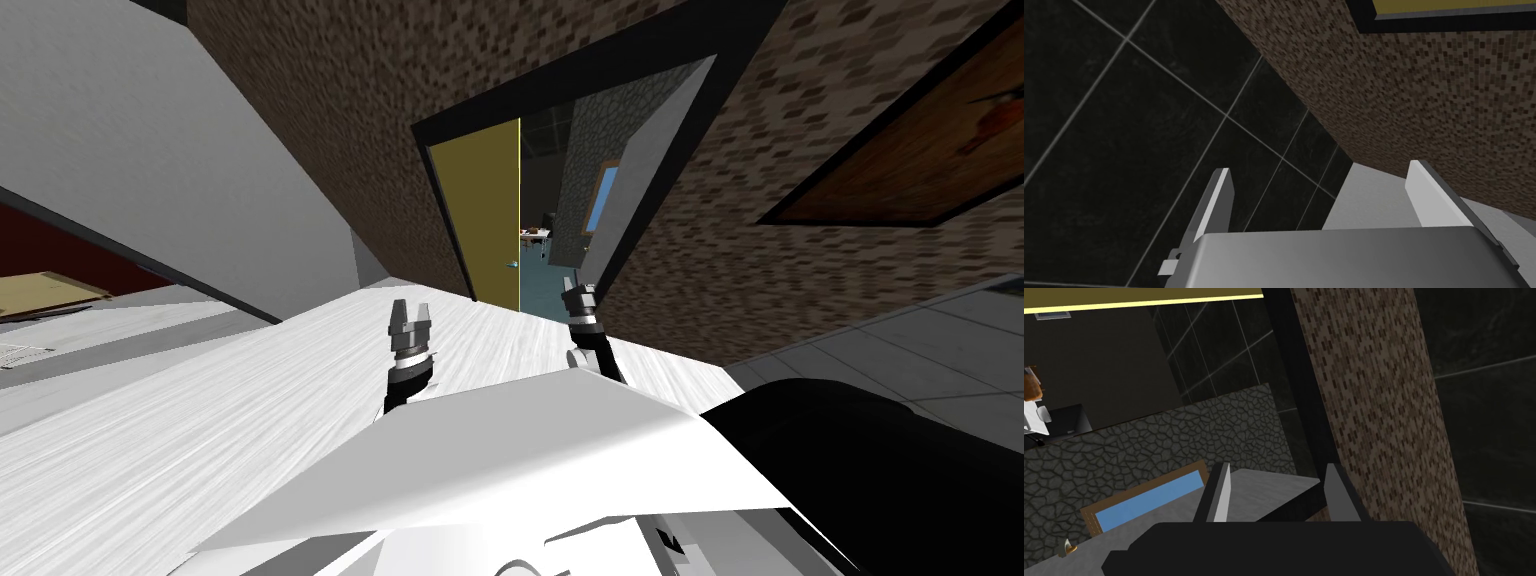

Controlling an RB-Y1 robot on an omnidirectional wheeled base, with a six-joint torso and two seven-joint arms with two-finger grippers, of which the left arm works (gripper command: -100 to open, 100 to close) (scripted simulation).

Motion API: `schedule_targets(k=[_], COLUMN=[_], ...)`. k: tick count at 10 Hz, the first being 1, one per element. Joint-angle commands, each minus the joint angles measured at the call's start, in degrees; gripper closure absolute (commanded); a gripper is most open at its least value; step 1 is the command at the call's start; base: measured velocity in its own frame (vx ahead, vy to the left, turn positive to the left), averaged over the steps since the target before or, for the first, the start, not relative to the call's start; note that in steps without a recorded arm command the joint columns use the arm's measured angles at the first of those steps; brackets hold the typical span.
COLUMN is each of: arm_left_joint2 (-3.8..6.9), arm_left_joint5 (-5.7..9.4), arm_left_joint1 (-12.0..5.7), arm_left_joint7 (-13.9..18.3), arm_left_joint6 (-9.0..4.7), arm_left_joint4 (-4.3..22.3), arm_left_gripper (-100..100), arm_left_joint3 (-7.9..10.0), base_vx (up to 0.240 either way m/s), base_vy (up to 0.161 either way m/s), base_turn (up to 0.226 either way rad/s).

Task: Push the door open

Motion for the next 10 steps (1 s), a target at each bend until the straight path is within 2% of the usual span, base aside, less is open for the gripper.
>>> schedule_targets(k=[1,10], arm_left_joint2=[0.28,1.72], arm_left_joint5=[0.2,1.47], arm_left_joint1=[-1.0,-4.91], arm_left_joint7=[-0.11,-0.42], arm_left_joint6=[-0.12,-0.98], arm_left_joint4=[1.91,10.73], arm_left_gripper=[-100,-100], arm_left_joint3=[-0.21,-1.03], base_vx=[0.15,0.092], base_vy=[-0.013,-0.002], base_turn=[-0.05,-0.045])
